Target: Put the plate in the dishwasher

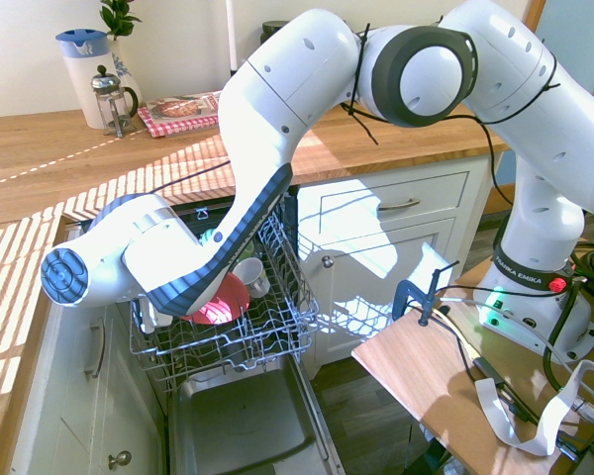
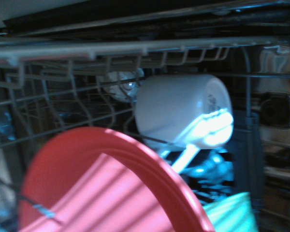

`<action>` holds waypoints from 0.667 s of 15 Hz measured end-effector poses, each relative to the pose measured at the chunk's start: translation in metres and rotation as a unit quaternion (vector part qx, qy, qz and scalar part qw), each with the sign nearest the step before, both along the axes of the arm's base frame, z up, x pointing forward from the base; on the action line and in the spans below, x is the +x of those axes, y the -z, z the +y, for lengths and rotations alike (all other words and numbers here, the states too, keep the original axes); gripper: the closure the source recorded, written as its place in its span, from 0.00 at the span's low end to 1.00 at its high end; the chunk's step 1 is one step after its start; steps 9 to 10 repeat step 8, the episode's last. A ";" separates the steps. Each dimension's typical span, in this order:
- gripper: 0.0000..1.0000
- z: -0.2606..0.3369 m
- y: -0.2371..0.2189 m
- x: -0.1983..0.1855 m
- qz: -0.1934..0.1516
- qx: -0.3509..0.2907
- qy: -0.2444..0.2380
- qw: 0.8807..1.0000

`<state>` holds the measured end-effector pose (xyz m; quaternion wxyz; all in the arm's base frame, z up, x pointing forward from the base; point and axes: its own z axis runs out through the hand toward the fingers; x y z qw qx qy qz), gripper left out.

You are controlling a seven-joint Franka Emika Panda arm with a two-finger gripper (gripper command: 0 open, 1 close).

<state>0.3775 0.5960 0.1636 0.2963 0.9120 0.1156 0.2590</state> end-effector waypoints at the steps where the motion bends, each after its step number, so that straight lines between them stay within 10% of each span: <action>1: 0.00 0.000 0.002 0.004 0.026 0.013 0.006 1.000; 7: 0.00 -0.027 -0.094 0.085 0.163 0.143 0.042 0.975; 10: 0.00 -0.042 -0.132 0.104 0.176 0.171 0.046 0.968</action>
